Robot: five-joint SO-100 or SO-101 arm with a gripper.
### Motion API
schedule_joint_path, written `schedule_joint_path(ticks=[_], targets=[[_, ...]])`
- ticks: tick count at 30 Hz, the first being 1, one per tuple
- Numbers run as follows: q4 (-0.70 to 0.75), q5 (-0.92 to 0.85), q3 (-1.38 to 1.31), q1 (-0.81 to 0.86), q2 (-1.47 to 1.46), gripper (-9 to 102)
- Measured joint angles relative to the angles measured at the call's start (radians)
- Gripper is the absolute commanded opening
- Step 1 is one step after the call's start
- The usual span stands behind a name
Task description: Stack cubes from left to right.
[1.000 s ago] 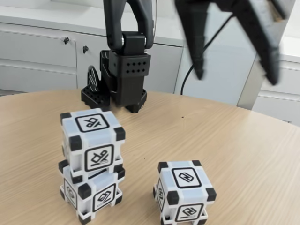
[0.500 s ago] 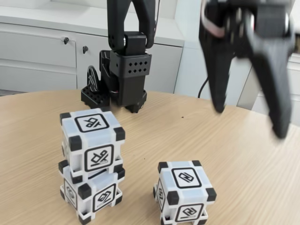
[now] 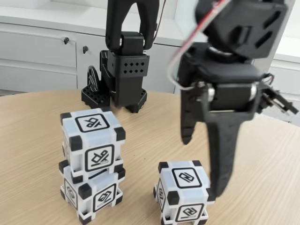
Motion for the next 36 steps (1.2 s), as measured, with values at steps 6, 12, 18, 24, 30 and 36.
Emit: schedule_joint_path(ticks=[6,12,18,24,30,36], targets=[[0.000,-0.048,0.000,0.023,-0.002,34],[0.000,-0.055,0.000,0.023,-0.002,34],[-0.008,-0.055,0.000,0.023,-0.091,34],[-0.009,-0.069,0.000,0.023,-0.164,33],[-0.018,-0.069,0.000,0.023,-0.167,33],[-0.018,-0.071,0.000,0.023,-0.167,32]])
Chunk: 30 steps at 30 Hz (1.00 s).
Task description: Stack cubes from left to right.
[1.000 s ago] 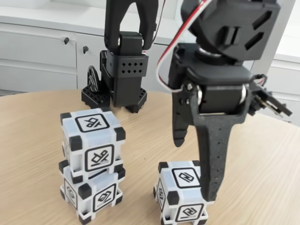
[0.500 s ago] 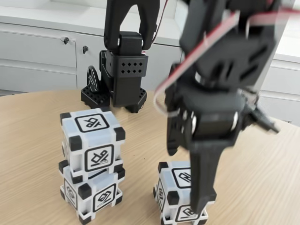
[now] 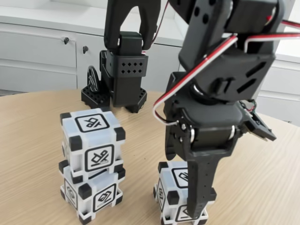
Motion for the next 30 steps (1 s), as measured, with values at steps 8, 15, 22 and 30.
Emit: schedule_joint_path(ticks=[8,15,22,30], targets=[[-0.005,-0.005,0.000,0.000,-0.017,27],[-0.005,-0.005,0.000,0.000,-0.066,22],[-0.005,-0.005,0.000,0.000,-0.066,18],[0.005,0.012,0.000,0.000,-0.066,17]])
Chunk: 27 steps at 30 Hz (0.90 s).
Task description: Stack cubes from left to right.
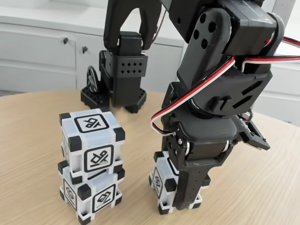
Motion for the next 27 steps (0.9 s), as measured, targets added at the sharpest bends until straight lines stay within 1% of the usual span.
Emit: schedule_joint_path(ticks=[7,10,18,23,27], targets=[[0.000,0.008,0.000,0.000,0.003,17],[0.000,0.021,0.000,0.000,0.063,17],[0.009,0.031,0.000,0.000,0.486,16],[0.025,0.031,0.000,0.000,0.769,13],[0.025,0.023,0.000,0.000,0.928,13]])
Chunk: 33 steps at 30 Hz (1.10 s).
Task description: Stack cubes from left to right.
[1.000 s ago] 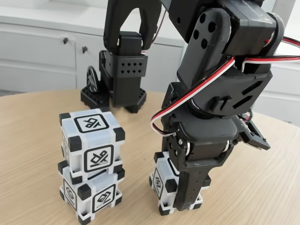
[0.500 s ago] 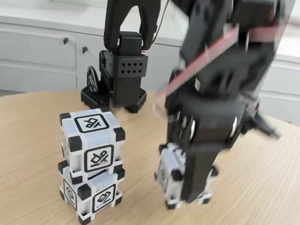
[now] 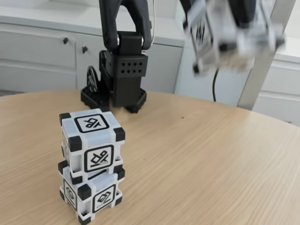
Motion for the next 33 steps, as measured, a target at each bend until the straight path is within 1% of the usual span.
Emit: schedule_joint_path(ticks=[4,10,18,30,33], targets=[[0.000,-0.018,0.000,0.000,0.066,13],[0.000,-0.026,0.000,0.023,0.071,13],[0.000,-0.052,0.000,0.175,0.071,13],[0.000,-0.155,0.003,0.370,0.071,13],[0.000,-0.184,0.044,0.411,0.071,14]])
